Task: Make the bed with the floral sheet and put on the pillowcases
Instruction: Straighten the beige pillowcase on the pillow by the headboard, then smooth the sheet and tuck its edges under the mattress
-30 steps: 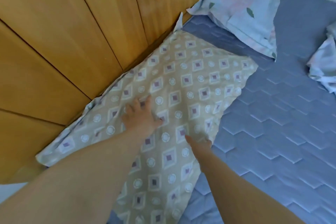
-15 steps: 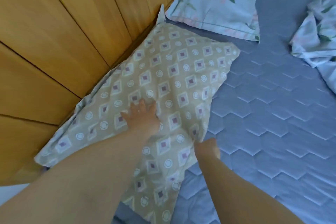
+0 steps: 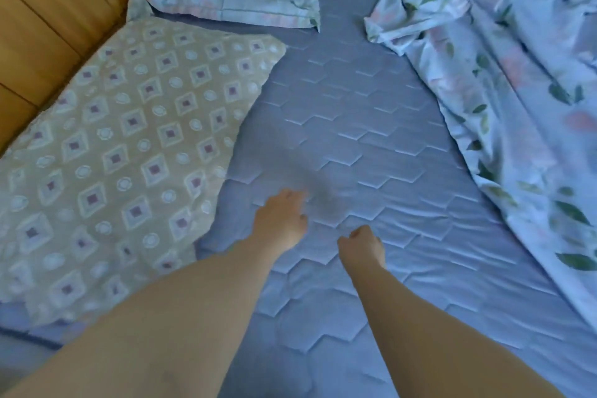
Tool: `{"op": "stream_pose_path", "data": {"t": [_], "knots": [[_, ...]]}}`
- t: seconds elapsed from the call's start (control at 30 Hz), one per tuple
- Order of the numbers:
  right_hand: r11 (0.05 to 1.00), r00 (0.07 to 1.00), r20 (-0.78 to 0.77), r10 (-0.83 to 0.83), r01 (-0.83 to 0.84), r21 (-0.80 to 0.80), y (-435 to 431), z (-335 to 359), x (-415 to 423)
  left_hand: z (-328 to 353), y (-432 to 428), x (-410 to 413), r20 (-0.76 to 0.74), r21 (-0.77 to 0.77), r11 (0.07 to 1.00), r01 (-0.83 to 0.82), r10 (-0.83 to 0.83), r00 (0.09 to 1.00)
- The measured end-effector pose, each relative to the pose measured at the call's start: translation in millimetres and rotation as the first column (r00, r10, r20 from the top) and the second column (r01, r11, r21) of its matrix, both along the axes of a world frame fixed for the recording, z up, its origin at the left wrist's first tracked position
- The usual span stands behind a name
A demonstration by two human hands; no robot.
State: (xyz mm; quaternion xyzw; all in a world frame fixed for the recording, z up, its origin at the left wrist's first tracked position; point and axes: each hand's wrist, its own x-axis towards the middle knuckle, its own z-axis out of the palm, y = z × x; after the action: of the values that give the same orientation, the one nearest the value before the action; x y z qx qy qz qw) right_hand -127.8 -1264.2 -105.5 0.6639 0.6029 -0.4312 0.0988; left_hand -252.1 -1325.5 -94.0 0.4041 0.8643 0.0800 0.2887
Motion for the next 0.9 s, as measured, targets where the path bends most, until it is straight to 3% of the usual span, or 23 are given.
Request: {"op": "stream_pose_path", "data": {"t": [0.17, 0.33, 0.5, 0.57, 0.63, 0.73, 0.8, 0.9], "knots": [[0.997, 0.997, 0.048, -0.067, 0.065, 0.044, 76.4, -8.9, 138.3, -27.1, 76.3, 122.6, 0.091, 0.054, 0.996, 0.074, -0.079, 0.993], [0.982, 0.985, 0.174, -0.009, -0.024, 0.186, 137.2, -17.4, 218.9, -55.1, 142.8, 197.7, 0.165, 0.010, 0.990, 0.142, -0.142, 0.976], [0.932, 0.973, 0.232, -0.008, -0.076, 0.353, 190.9, -35.7, 261.5, -86.5, 188.2, 244.3, 0.276, -0.160, 0.957, 0.244, -0.193, 0.942], [0.945, 0.975, 0.217, 0.038, -0.105, 0.310, 206.8, -44.6, 269.1, -93.8, 195.7, 249.9, 0.254, -0.252, 0.923, 0.292, -0.228, 0.940], [0.977, 0.974, 0.204, 0.100, -0.136, 0.167, 216.4, -49.0, 269.5, -94.3, 197.2, 249.4, 0.240, -0.289, 0.913, 0.288, -0.222, 0.945], [0.998, 0.996, 0.067, 0.061, -0.063, 0.027, 221.3, -53.2, 266.4, -86.6, 199.7, 247.9, 0.255, -0.215, 0.964, 0.154, -0.097, 0.962], [0.998, 0.984, -0.169, -0.057, 0.053, -0.028, 216.2, -50.5, 263.5, -76.2, 204.2, 246.5, 0.172, -0.128, 0.989, 0.073, -0.050, 0.984], [0.978, 0.919, -0.355, -0.169, 0.111, -0.178, 199.4, -26.4, 265.4, -51.2, 210.2, 249.5, -0.080, -0.013, 0.975, 0.221, -0.222, 0.972]]}}
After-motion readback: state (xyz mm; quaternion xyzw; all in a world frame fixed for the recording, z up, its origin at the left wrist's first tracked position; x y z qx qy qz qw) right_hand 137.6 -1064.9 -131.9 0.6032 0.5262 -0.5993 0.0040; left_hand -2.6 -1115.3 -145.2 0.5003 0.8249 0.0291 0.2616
